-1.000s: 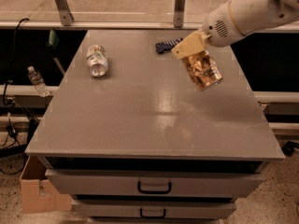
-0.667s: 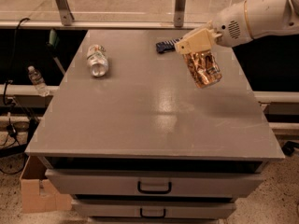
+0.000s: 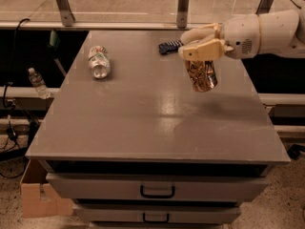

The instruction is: Place orange can upright

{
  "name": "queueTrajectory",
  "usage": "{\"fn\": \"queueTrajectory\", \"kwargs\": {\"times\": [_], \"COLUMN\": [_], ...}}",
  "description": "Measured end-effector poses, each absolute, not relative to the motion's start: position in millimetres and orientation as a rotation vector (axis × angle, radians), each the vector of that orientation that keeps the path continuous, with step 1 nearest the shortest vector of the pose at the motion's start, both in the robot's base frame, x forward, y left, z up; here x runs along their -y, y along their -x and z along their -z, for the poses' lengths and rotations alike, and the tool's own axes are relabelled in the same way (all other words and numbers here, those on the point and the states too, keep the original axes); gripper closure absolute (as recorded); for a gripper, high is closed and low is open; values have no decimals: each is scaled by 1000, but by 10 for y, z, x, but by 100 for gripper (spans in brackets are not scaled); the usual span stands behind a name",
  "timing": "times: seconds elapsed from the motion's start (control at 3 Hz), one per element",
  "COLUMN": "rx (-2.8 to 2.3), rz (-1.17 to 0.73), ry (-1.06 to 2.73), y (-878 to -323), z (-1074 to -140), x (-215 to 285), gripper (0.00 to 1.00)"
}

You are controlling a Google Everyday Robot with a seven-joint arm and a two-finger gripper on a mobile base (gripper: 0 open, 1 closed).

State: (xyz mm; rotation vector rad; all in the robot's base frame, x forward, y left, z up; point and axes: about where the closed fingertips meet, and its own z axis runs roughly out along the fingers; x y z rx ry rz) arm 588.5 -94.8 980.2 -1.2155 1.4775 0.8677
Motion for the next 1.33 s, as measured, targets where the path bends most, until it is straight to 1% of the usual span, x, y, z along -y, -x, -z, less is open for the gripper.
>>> {"fn": "queueTrajectory", "kwargs": {"times": [0.67,1.0,1.33], "rx": [-1083,-1045,-1048], "rz": [-841,-873,-900], "ry": [1339,1316,1305], "y": [-5639,-5640,-5661], "z": [-9640,-9503,-9394], "x": [880,897,892], "gripper": [99,77,54]}}
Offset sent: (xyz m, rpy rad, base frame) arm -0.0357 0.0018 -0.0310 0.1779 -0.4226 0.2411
